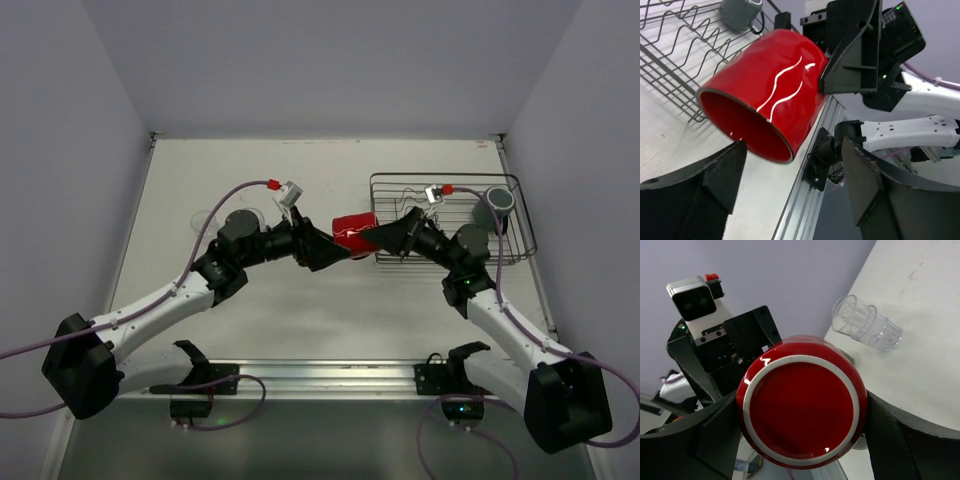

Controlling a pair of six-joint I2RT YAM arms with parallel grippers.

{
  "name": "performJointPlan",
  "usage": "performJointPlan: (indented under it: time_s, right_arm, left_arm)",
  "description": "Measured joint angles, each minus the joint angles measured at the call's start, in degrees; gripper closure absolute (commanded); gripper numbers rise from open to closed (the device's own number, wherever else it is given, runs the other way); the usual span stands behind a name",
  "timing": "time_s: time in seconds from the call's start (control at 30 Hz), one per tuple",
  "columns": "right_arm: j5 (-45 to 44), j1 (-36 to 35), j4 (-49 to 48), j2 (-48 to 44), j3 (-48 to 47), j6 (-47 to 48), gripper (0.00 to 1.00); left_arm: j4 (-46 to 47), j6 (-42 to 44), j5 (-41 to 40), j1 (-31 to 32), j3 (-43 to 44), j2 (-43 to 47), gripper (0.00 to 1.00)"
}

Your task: Unload the cups from the dish rack

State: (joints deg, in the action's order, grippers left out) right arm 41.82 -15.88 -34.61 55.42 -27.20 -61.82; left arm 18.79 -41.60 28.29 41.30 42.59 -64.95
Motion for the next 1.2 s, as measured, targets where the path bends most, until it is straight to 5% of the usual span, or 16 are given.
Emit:
performJointPlan:
  time_s: [0.07, 0.3, 0.47, 0.6, 0.7, 0.93, 1.2]
  right_arm:
    - [0.81, -1.4, -5.16, 2.67, 0.7, -2.34, 0.52]
    - [2.56, -3.39, -18.1, 10.08, 3.32, -8.96, 0.44]
    - [2.78, -4.22, -25.97, 11.39, 3.56, -13.97, 0.01]
    - [1.75, -4.68, -24.81, 10.78, 4.31, -13.33, 0.01]
    - [-0.52, -4.61, -15.28, 6.43, 4.31, -8.35, 0.01]
    - [-17.7, -4.68, 17.57, -13.73, -1.51, 11.93, 0.01]
    - [-28.79, -4.7, 34.51, -21.81, -2.21, 22.71, 0.01]
  left_arm:
    - [1.86, -0.92, 0.02, 0.39, 0.0, -0.92, 0.27]
    - [5.7, -4.61, 0.24, 0.9, -0.81, -3.08, 1.0]
    - [6.82, -4.83, -0.39, 1.68, -1.05, 0.55, 1.0]
    - [-0.61, -0.15, -4.68, 2.73, 0.72, 2.36, 1.0]
    - [-13.99, 5.51, -10.93, 2.78, 8.46, -0.81, 1.0]
    - [-37.83, 15.96, -27.34, 2.27, 28.3, -18.14, 1.0]
    - [-54.12, 22.14, -36.65, 2.25, 38.58, -37.51, 1.0]
